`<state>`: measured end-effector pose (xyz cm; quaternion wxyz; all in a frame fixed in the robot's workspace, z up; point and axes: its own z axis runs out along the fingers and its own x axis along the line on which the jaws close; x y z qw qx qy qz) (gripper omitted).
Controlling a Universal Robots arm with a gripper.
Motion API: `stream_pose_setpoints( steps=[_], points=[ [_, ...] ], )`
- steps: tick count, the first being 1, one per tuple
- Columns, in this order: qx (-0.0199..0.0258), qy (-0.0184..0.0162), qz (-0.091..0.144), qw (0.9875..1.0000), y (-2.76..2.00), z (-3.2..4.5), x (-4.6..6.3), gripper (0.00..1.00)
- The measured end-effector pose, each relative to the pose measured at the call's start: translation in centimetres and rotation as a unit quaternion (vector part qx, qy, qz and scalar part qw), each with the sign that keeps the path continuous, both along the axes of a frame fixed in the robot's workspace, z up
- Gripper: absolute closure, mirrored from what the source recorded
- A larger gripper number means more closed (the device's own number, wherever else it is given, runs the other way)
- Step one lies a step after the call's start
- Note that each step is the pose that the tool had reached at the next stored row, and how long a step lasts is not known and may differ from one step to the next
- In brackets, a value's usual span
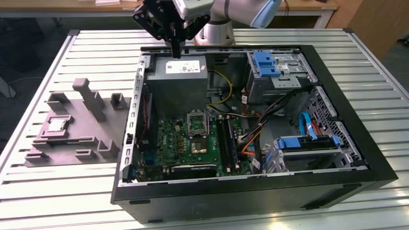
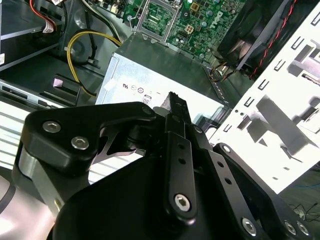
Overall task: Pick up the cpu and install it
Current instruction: 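Reach for the cpu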
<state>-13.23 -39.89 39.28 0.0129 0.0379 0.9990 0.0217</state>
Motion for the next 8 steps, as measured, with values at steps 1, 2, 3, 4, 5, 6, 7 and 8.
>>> stream_pose_setpoints(
  steps=[1,2,3,4,5,6,7,8],
  points=[
    [0.0,0.0,0.0,1.0,0.0,0.0,-0.01,0.89],
    [0.0,0.0,0.0,1.0,0.0,0.0,-0.02,0.89],
    [0.0,0.0,0.0,1.0,0.0,0.0,-0.03,0.89],
    [0.0,0.0,0.0,1.0,0.0,0.0,-0.04,0.89],
    [0.0,0.0,0.0,1.0,0.0,0.0,-0.05,0.89],
    [0.0,0.0,0.0,1.0,0.0,-0.01,-0.06,0.89],
    [0.0,0.0,0.0,1.0,0.0,0.0,-0.07,0.89],
    [0.0,0.0,0.0,1.0,0.0,0.0,-0.08,0.89]
  ],
)
